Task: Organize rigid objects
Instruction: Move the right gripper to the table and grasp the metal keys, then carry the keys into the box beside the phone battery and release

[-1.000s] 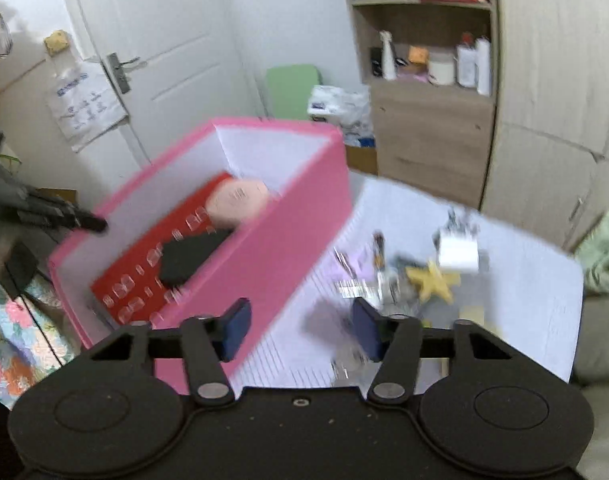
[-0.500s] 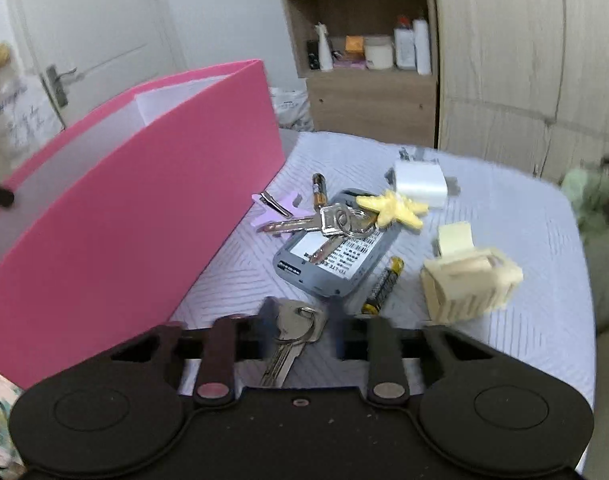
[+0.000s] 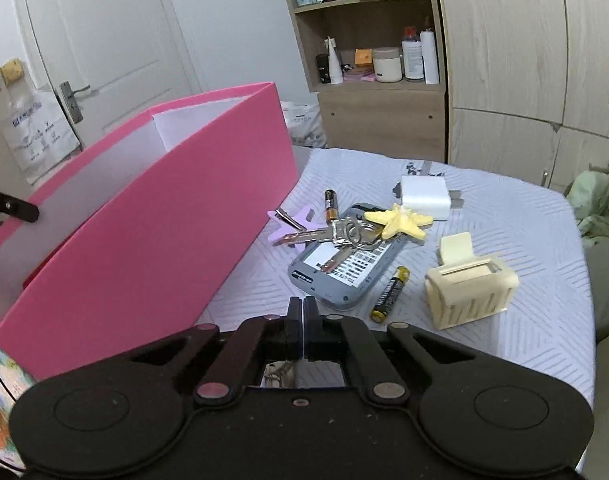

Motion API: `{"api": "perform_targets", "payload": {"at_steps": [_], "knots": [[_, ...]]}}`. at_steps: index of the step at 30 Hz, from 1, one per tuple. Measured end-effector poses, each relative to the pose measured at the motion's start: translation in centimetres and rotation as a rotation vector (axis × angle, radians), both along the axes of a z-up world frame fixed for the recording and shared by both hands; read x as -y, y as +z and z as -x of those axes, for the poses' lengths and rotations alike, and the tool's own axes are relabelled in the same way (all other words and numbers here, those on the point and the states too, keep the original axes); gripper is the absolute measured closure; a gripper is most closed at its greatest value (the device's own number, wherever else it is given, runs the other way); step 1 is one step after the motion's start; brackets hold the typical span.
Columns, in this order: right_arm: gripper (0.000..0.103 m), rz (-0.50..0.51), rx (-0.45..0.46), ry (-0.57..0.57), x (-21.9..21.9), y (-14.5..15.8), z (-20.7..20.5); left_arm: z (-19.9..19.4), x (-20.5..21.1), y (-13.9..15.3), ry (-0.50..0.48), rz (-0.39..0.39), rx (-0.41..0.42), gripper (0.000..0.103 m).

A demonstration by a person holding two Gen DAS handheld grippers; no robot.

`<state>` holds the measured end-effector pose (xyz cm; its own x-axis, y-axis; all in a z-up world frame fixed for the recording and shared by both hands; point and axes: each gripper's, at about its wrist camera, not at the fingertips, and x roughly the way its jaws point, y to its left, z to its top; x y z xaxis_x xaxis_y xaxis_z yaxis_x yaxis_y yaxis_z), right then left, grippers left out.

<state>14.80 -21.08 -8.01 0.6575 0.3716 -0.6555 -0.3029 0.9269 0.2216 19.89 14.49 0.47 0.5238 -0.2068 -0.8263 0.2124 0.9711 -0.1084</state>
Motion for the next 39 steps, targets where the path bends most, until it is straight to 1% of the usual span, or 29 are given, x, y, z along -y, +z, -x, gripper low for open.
{"api": "perform_targets", "payload": {"at_steps": [2,3,5,6,9,10,11,12,13,16,20,23,27,30,35,37,39], "knots": [[0.093,-0.011,-0.019,0.013,0.2,0.3,0.6,0.0,0.0,0.0,0.002,0.003,0.000,0.096],[0.090,-0.021,-0.034,0.019,0.2,0.3,0.7,0.0,0.0,0.0,0.003,0.003,0.001,0.096],[0.075,-0.029,-0.059,0.040,0.0,0.1,1.2,0.0,0.0,0.0,0.002,0.003,0.000,0.096],[0.065,-0.015,-0.067,0.045,-0.4,-0.1,1.4,0.0,0.0,0.0,0.002,0.004,0.000,0.096],[0.065,0.065,-0.063,0.044,-2.0,-0.9,1.9,0.0,0.0,0.0,0.002,0.003,0.000,0.096],[0.077,0.083,-0.035,0.038,-2.5,-1.1,2.1,0.0,0.0,0.0,0.002,0.004,-0.001,0.096],[0.078,0.097,-0.016,0.035,-2.7,-1.1,2.3,0.0,0.0,0.0,0.002,0.003,0.000,0.096],[0.092,0.101,0.011,0.036,-2.9,-1.0,2.5,0.0,0.0,0.0,0.002,0.002,0.000,0.096],[0.097,0.096,0.040,0.038,-2.8,-0.6,2.7,0.0,0.0,0.0,0.002,0.003,0.000,0.096],[0.098,0.035,0.047,0.051,-2.1,0.7,2.5,0.0,0.0,0.0,0.002,0.005,-0.001,0.096],[0.098,-0.007,0.047,0.049,-1.3,1.8,2.0,0.0,0.0,0.0,0.003,0.007,0.000,0.096],[0.098,-0.018,0.068,0.046,-1.2,2.8,1.8,0.0,0.0,0.0,0.004,0.007,0.000,0.096],[0.098,-0.034,0.119,0.065,-1.3,5.1,1.7,0.0,0.0,0.0,0.004,0.007,0.001,0.096],[0.098,-0.028,0.165,0.098,-1.9,7.2,1.6,-0.1,-0.1,0.0,0.005,0.011,0.000,0.096],[0.098,0.000,0.280,0.161,-3.6,11.4,1.8,-0.1,-0.1,0.0,0.006,0.015,-0.001,0.096],[0.098,-0.014,0.313,0.201,-4.4,12.9,1.9,-0.1,-0.1,-0.1,0.006,0.014,0.000,0.096],[0.098,-0.047,0.327,0.248,-5.1,13.9,1.9,-0.1,-0.2,-0.1,0.007,0.015,0.001,0.096]]}}
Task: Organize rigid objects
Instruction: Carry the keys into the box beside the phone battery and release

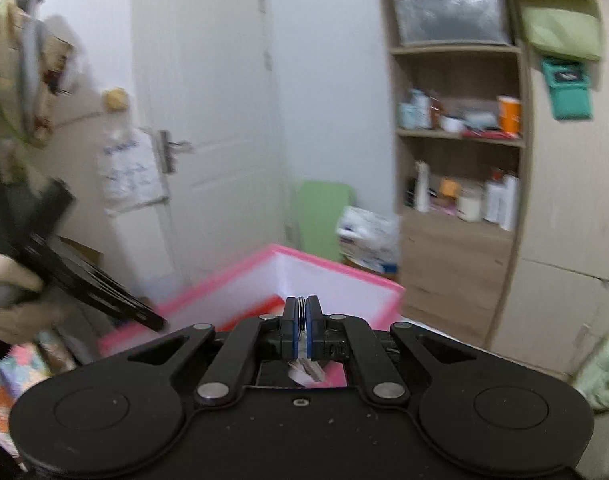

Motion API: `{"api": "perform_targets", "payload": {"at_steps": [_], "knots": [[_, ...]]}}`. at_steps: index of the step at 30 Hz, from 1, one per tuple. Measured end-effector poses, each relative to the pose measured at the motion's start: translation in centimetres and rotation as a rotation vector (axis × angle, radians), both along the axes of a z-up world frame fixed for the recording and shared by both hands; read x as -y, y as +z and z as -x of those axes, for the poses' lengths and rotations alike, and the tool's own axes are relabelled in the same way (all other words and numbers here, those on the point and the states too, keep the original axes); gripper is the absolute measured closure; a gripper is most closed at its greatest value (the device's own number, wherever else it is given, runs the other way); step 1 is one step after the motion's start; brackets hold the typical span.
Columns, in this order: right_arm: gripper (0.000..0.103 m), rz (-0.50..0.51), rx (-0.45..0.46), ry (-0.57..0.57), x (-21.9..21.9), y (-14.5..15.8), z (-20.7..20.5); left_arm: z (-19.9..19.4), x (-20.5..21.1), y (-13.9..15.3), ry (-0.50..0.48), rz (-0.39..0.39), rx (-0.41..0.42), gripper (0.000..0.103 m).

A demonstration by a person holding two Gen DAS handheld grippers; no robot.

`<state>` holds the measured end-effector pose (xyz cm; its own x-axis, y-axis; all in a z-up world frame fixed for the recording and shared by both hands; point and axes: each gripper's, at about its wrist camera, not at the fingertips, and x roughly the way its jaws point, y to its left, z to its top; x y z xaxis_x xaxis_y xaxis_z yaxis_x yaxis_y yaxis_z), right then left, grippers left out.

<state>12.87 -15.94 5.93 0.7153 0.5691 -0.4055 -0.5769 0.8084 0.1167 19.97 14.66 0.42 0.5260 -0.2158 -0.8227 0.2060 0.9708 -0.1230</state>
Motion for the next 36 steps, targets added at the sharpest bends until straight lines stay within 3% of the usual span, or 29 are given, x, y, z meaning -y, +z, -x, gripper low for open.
{"api": "perform_targets", "payload": {"at_steps": [3,7,14,17,20,23,29,36], "knots": [[0.098,-0.038,-0.029,0.088,-1.2,0.3,-0.2,0.0,0.0,0.0,-0.002,0.005,-0.004,0.096],[0.098,-0.050,-0.148,0.167,-3.1,-1.5,-1.1,-0.1,0.0,-0.1,-0.004,0.014,-0.009,0.096],[0.097,0.053,-0.324,0.156,-5.9,-6.8,-3.6,-0.1,0.1,-0.1,-0.002,0.011,-0.006,0.096],[0.091,-0.053,-0.396,0.121,-4.5,-7.8,-5.0,-0.2,0.1,-0.1,0.001,0.015,-0.014,0.096],[0.089,-0.138,-0.375,0.124,-2.2,-6.6,-4.6,-0.2,0.3,-0.1,0.003,0.012,-0.013,0.096],[0.080,-0.215,-0.362,0.125,0.4,-5.5,-3.7,-0.3,0.2,-0.1,0.010,0.014,-0.011,0.096],[0.078,-0.259,-0.357,-0.024,6.1,-5.3,-2.5,-0.2,0.2,-0.1,0.032,0.025,-0.009,0.096],[0.074,-0.160,-0.382,-0.241,11.1,-8.0,-1.3,-0.2,0.2,0.0,0.053,0.023,-0.010,0.096]]}}
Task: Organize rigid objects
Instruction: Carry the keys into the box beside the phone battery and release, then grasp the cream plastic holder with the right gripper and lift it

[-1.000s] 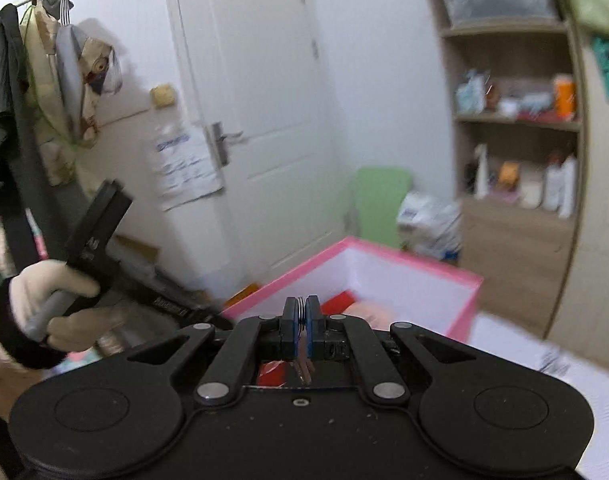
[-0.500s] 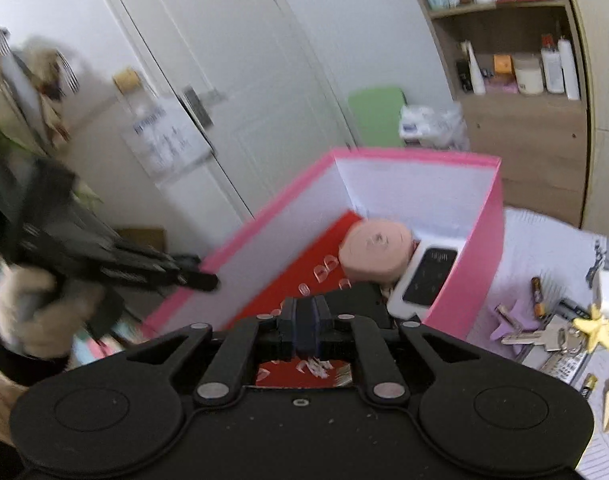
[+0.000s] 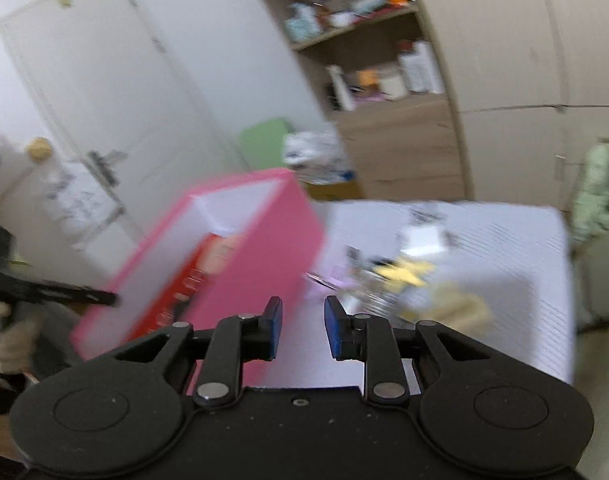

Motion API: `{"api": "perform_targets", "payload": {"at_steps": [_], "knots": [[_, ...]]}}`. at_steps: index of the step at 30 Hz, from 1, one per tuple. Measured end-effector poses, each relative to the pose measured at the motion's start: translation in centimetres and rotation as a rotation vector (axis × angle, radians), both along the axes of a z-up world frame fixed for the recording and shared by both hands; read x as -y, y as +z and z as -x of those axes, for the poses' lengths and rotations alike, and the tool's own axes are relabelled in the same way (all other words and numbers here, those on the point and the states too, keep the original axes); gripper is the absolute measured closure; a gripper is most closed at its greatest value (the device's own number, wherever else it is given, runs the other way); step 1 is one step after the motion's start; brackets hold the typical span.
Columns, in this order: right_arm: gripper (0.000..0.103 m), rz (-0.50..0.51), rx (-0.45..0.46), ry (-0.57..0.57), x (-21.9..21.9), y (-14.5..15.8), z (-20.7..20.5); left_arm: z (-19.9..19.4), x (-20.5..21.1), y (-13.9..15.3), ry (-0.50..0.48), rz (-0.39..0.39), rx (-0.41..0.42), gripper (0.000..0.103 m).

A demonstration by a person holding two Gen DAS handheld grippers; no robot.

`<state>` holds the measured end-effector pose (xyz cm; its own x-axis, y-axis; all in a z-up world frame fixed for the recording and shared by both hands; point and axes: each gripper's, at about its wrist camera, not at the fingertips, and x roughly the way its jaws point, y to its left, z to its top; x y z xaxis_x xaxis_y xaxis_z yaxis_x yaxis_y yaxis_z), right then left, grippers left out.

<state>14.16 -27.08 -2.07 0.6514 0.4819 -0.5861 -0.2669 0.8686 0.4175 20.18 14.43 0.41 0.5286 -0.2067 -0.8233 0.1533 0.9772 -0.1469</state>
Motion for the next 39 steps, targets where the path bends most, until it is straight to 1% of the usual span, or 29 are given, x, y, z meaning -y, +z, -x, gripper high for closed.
{"api": "perform_targets", "payload": {"at_steps": [5,6,8,10,11,13,14,18,20,25,26,27,28,34,37,39], "knots": [[0.074,0.134,-0.013,-0.064,1.3,-2.4,0.4,0.2,0.1,0.1,0.007,-0.014,0.000,0.096],[0.072,0.152,-0.013,-0.070,1.3,-2.7,0.2,0.2,0.2,0.1,0.009,-0.018,0.001,0.096],[0.065,0.214,-0.004,-0.091,1.5,-3.4,-0.1,0.2,0.3,0.1,0.011,-0.029,0.003,0.096],[0.053,0.277,0.008,-0.108,1.6,-4.0,-0.5,0.2,0.6,0.2,0.012,-0.040,0.004,0.096],[0.049,0.305,0.015,-0.113,1.6,-4.3,-0.7,0.2,0.6,0.2,0.011,-0.046,0.003,0.096],[0.036,0.332,0.039,-0.114,1.8,-4.9,-0.9,0.2,0.7,0.2,0.012,-0.051,-0.001,0.096],[0.035,0.331,0.047,-0.112,1.9,-5.1,-1.1,0.1,0.6,0.3,0.011,-0.051,-0.002,0.096],[0.035,0.336,0.058,-0.112,2.3,-6.4,-2.0,0.2,0.7,0.3,0.014,-0.053,-0.003,0.096],[0.034,0.354,0.062,-0.115,2.4,-6.8,-2.4,0.1,0.7,0.3,0.013,-0.052,-0.005,0.096],[0.035,0.369,0.087,-0.082,2.1,-7.5,-3.0,0.2,0.7,0.3,0.011,-0.058,-0.003,0.096],[0.036,0.371,0.091,-0.076,2.0,-7.6,-3.1,0.2,0.7,0.3,0.011,-0.057,-0.003,0.096],[0.047,0.373,0.095,-0.074,1.9,-7.6,-3.0,0.2,0.7,0.3,0.011,-0.056,-0.003,0.096],[0.047,0.371,0.095,-0.071,1.8,-7.6,-3.0,0.2,0.7,0.3,0.012,-0.052,-0.003,0.096],[0.047,0.351,0.073,-0.070,1.7,-6.7,-2.6,0.5,0.5,0.2,0.004,-0.039,0.010,0.096],[0.047,0.380,0.097,-0.076,1.0,-5.5,-2.0,0.5,0.2,0.1,-0.007,-0.029,0.014,0.096],[0.047,0.367,0.120,-0.080,0.7,-4.3,-1.3,0.4,0.1,0.1,-0.013,-0.027,0.016,0.096]]}}
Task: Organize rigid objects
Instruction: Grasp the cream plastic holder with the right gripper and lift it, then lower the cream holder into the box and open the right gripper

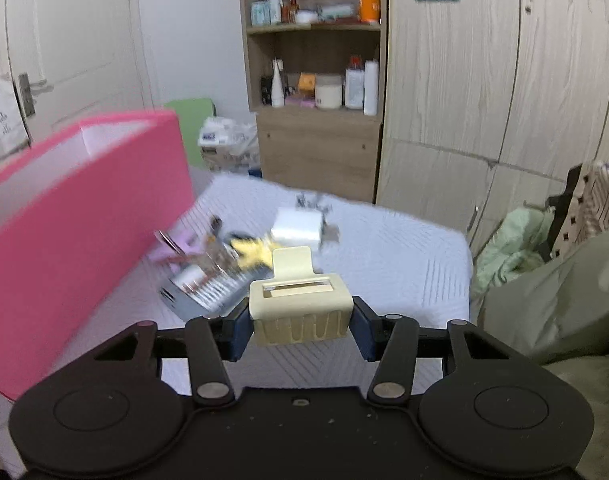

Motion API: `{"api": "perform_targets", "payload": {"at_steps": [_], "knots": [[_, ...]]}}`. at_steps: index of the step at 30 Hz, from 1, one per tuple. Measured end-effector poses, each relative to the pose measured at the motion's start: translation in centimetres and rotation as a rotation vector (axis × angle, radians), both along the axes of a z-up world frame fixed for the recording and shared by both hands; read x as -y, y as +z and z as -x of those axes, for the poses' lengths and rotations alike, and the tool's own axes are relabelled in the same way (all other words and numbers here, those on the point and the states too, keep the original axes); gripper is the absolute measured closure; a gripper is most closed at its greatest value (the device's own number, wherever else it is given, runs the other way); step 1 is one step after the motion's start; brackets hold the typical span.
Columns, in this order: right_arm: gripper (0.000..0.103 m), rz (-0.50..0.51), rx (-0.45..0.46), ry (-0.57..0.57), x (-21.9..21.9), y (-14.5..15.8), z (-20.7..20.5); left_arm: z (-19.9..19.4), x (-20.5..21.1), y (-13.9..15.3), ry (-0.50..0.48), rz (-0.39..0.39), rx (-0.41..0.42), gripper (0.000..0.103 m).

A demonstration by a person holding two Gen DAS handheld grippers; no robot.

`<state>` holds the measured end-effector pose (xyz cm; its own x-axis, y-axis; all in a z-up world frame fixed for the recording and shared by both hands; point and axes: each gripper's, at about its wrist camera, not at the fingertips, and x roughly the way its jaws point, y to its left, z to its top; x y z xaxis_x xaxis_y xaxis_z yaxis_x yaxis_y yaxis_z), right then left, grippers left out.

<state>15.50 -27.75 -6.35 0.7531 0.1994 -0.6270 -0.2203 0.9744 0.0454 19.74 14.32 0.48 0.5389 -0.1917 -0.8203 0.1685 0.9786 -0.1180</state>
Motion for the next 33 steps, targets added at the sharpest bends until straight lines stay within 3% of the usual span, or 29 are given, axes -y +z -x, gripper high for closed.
{"api": "perform_targets", "payload": {"at_steps": [4,8,10,15,20,25,28,33], "knots": [[0.047,-0.051,0.075,0.051,-1.7,3.7,1.8,0.0,-0.1,0.0,-0.011,0.000,0.003,0.096],[0.047,-0.140,0.134,0.187,-5.4,7.7,2.7,0.1,-0.1,-0.1,-0.022,-0.001,0.011,0.096],[0.047,-0.210,0.119,0.276,-7.5,8.9,2.4,0.3,-0.1,-0.2,-0.029,-0.005,0.019,0.096],[0.047,-0.341,-0.060,0.463,-13.7,9.2,0.3,0.5,-0.2,-0.1,-0.051,-0.007,0.020,0.096],[0.047,-0.406,-0.315,0.522,-18.9,7.4,-2.7,0.5,0.1,0.0,-0.075,-0.021,0.030,0.096],[0.047,-0.291,-0.421,0.518,-23.1,5.3,-3.1,0.7,-0.5,-0.1,-0.092,0.022,0.030,0.096],[0.047,-0.296,-0.511,0.504,-24.1,3.7,-3.7,0.8,-0.7,-0.2,-0.097,0.033,0.037,0.096],[0.045,-0.225,-0.520,0.460,-25.4,2.8,-4.5,0.5,-1.0,-0.3,-0.108,0.054,0.040,0.095]]}}
